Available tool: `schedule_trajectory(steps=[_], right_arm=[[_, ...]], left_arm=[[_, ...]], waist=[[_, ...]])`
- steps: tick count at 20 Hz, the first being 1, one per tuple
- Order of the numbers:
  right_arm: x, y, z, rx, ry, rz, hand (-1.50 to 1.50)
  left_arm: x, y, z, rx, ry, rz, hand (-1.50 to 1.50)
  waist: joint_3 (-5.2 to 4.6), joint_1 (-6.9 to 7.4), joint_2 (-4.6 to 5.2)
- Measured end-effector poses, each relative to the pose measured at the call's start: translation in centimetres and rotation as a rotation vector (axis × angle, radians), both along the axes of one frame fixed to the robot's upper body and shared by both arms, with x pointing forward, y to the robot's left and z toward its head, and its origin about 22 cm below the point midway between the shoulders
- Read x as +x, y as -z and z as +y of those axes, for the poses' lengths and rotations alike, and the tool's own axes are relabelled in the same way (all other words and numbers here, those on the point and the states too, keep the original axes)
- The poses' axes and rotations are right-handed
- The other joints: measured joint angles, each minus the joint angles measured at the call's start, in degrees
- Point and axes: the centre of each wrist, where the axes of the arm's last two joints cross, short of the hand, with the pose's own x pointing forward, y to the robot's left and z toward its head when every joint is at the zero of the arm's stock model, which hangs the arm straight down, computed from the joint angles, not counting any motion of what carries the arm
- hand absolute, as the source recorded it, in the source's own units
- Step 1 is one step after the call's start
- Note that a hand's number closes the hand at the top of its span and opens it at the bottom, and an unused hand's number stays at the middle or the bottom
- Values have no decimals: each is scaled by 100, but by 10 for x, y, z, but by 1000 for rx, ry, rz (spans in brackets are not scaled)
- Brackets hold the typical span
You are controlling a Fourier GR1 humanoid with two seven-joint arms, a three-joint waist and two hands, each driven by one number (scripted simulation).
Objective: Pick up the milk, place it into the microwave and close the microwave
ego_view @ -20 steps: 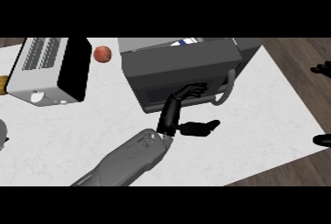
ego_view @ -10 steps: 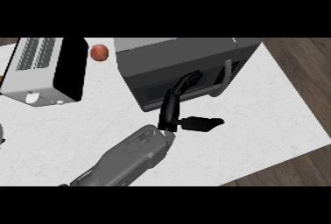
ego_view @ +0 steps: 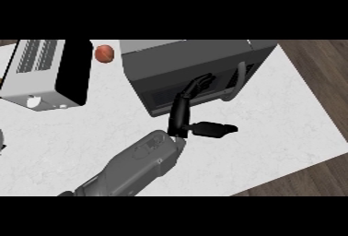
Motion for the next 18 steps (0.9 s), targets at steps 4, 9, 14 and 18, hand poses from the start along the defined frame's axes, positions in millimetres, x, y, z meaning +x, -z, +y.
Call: schedule_trajectory(steps=[4, 9, 14, 18], right_arm=[[3, -3, 1, -6, 3, -14, 150], [10, 28, 9, 138, -74, 84, -150], [17, 47, 12, 243, -124, 185, -150], [21, 50, 11, 285, -142, 231, -150]], left_arm=[[0, 0, -1, -8, 1, -11, -150], [0, -2, -3, -22, 8, -28, -150], [0, -2, -4, -30, 11, -40, -150], [1, -2, -4, -39, 10, -47, -150]], waist=[[4, -8, 26], [27, 21, 79], [29, 36, 112], [27, 34, 121]])
